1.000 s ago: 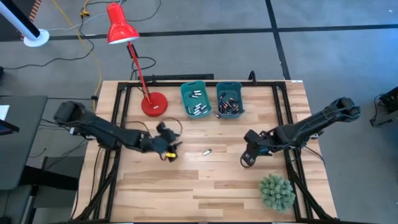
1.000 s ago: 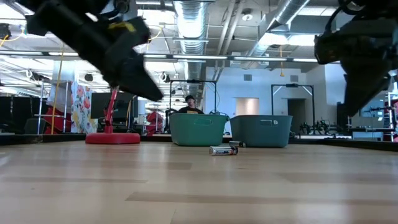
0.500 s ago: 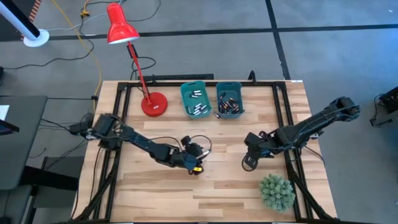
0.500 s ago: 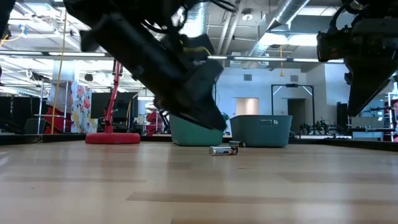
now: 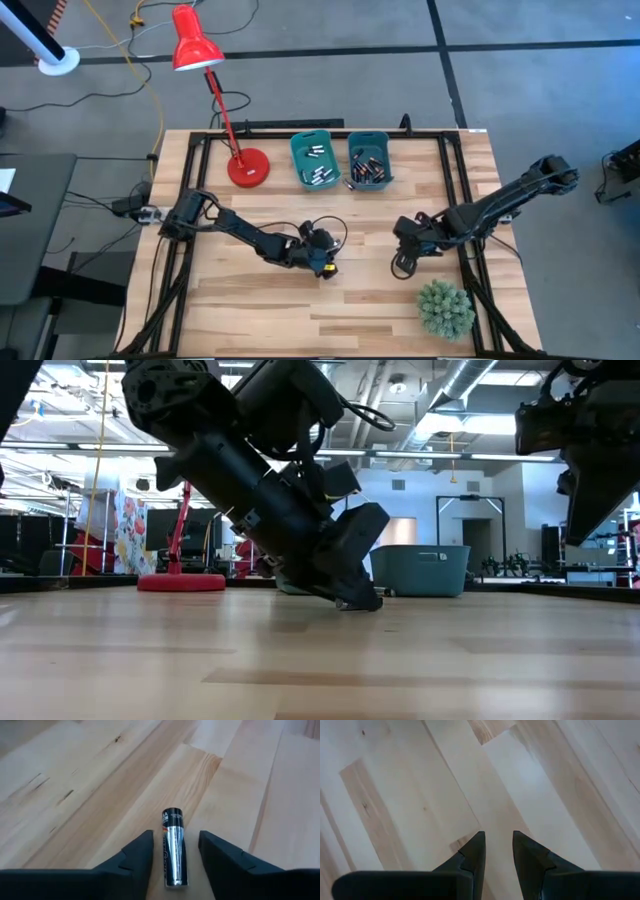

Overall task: Sort batteries
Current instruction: Put the silver battery into the green bin

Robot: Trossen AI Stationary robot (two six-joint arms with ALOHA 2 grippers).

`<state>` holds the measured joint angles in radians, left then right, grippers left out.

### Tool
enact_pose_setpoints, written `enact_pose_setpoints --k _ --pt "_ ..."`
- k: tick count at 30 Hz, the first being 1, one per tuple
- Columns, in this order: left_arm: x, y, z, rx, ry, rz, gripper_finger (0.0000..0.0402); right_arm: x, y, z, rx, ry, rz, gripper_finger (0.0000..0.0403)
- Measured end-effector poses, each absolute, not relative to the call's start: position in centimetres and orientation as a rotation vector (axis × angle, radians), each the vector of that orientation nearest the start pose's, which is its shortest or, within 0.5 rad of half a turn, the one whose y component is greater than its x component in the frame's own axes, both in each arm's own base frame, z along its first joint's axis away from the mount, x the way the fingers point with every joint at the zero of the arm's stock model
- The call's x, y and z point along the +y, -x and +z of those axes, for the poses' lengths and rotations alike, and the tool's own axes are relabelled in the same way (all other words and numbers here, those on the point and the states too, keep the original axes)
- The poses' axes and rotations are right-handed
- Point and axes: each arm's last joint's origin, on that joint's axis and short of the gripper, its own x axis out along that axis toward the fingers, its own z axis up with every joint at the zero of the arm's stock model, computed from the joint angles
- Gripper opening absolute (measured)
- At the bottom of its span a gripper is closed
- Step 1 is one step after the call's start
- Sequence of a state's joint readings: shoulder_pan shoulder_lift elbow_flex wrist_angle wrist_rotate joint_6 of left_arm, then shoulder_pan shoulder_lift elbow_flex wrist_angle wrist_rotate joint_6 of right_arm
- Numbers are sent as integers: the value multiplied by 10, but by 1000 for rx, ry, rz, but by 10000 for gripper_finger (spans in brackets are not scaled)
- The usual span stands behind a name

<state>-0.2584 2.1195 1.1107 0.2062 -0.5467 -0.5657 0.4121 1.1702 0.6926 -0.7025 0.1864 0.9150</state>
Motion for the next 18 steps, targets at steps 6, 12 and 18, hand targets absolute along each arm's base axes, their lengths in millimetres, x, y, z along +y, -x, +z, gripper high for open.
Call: enact_pose_setpoints --k 6,12,18 --pt "-90 -392 84 679 166 427 55 76 -184 198 1109 -457 -312 113" --pt "-88 -392 88 697 149 388 43 75 -185 199 1103 -459 -313 113" --pt "-71 -390 126 680 48 327 43 74 -187 199 1062 -446 -343 113"
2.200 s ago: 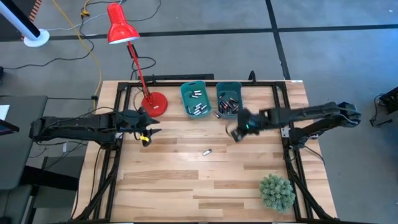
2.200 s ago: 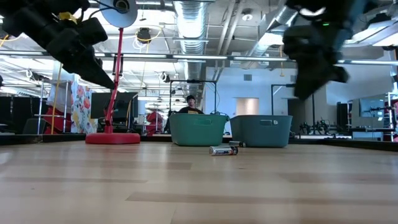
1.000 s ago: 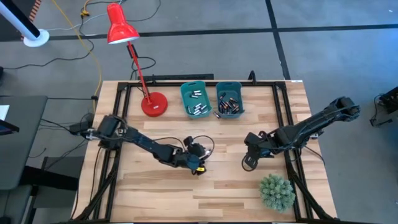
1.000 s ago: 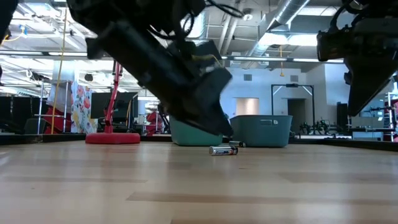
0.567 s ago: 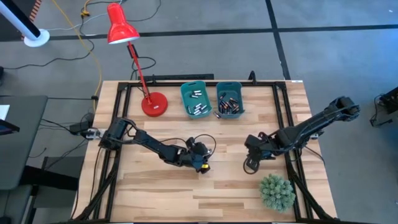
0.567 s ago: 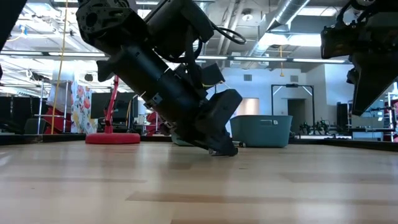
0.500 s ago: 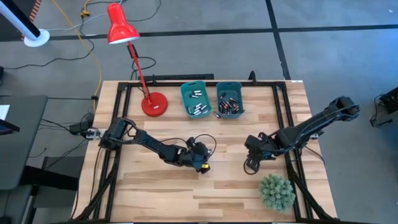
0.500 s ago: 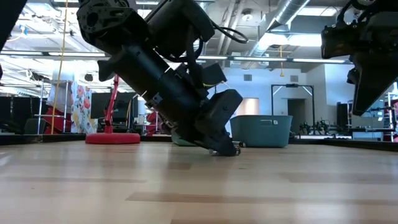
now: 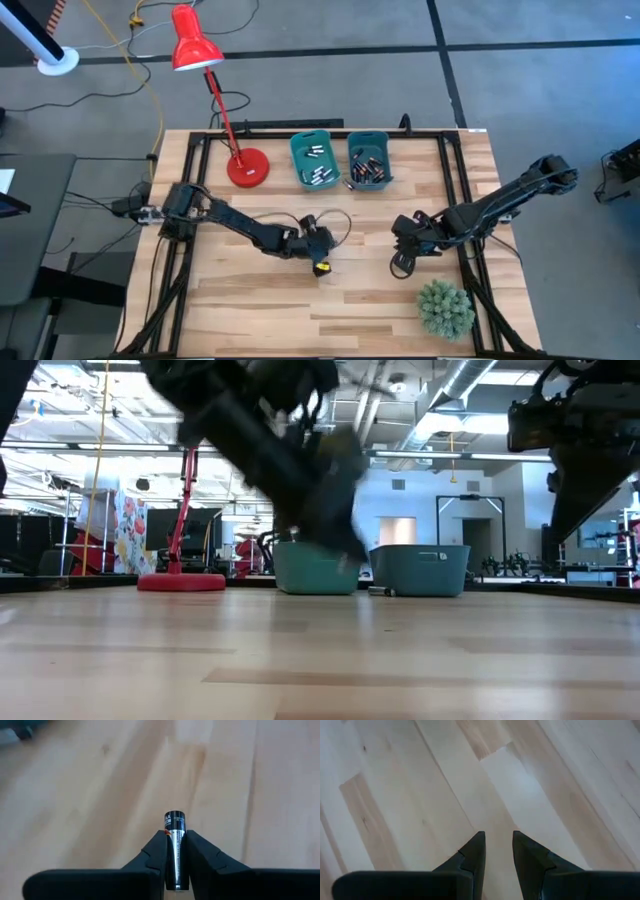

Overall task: Sort batteries
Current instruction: Put the silver battery into the green bin

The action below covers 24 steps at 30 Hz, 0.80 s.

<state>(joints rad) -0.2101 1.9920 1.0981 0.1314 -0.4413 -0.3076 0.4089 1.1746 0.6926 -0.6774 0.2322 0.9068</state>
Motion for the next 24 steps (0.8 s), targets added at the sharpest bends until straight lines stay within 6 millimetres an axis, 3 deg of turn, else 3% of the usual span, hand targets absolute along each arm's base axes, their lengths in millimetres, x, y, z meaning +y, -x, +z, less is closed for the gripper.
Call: enact_pose_setpoints --k 5,12,19,24 --pt "-22 -388 194 520 116 342 43 74 -197 194 1034 -465 -355 113" --pt "58 -360 263 477 51 429 43 71 -222 178 991 -508 -386 113" --pt "144 -349 278 644 -4 429 43 56 -243 158 964 -571 -469 113" --pt "193 -348 251 809 13 399 43 43 -249 153 940 -666 -562 113"
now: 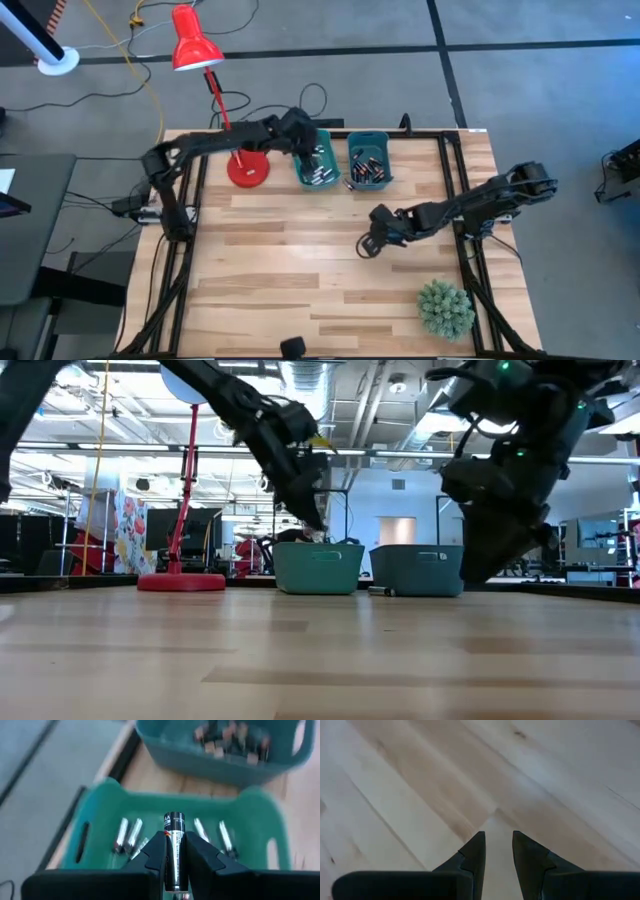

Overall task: Sort batteries
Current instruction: Put the silver battery into the green bin

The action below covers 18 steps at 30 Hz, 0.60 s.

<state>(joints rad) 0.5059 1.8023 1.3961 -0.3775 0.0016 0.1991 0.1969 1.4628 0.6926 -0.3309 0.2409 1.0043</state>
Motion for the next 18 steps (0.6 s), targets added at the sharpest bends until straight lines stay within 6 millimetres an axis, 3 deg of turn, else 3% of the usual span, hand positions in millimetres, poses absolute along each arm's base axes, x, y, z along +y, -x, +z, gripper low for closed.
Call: enact_pose_setpoints --k 7,18 --pt "211 -369 216 950 -18 283 43 27 -254 155 881 -751 -622 113" --pt "220 -386 187 1029 -41 217 43 9 -262 160 767 -861 -666 113"
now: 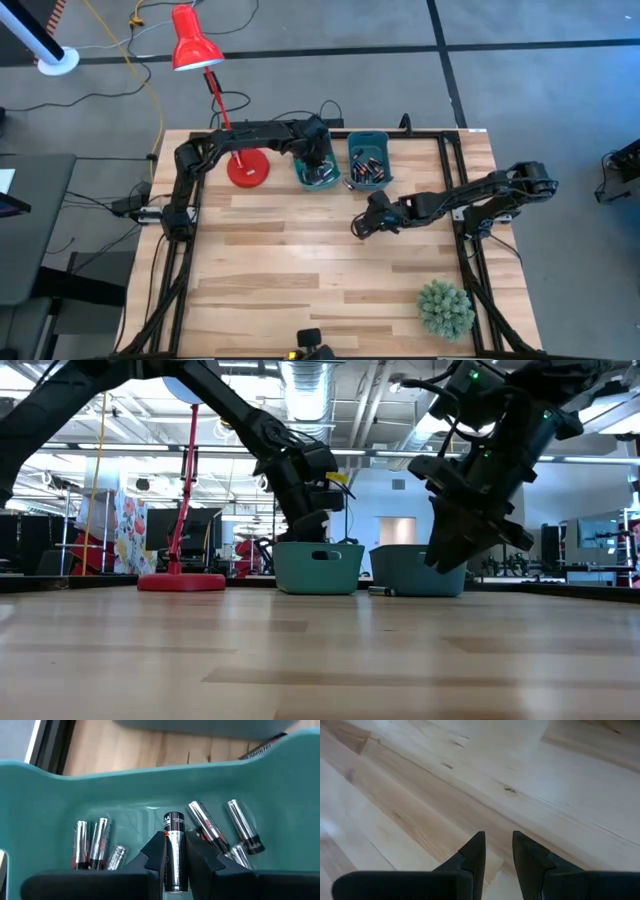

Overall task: Sort batteries
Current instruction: Put the silver battery into the green bin, then adjust the green bin on the table

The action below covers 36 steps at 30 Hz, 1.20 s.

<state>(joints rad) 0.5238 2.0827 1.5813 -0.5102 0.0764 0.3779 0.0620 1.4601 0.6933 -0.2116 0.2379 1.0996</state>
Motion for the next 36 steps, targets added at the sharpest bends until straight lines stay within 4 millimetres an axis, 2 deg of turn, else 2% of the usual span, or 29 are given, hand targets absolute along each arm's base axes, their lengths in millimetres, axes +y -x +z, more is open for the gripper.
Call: enact_pose_setpoints --k 4,11,17,21,28,32,36 --pt "221 -387 184 1025 -38 222 46 10 -263 160 756 -866 -660 113" --pt "221 -387 184 1028 -13 245 138 10 -263 160 757 -865 -659 113" --pt "222 -386 184 1037 14 319 179 10 -263 160 759 -858 -656 113" --pt "221 -385 189 1037 11 333 186 10 -263 160 761 -856 -653 113" --pt "212 -380 220 962 24 354 184 14 -263 160 774 -844 -640 113" --pt "196 -381 235 918 58 244 181 16 -263 160 780 -826 -626 113" --pt "176 -387 233 953 58 171 181 15 -263 160 780 -824 -626 113"
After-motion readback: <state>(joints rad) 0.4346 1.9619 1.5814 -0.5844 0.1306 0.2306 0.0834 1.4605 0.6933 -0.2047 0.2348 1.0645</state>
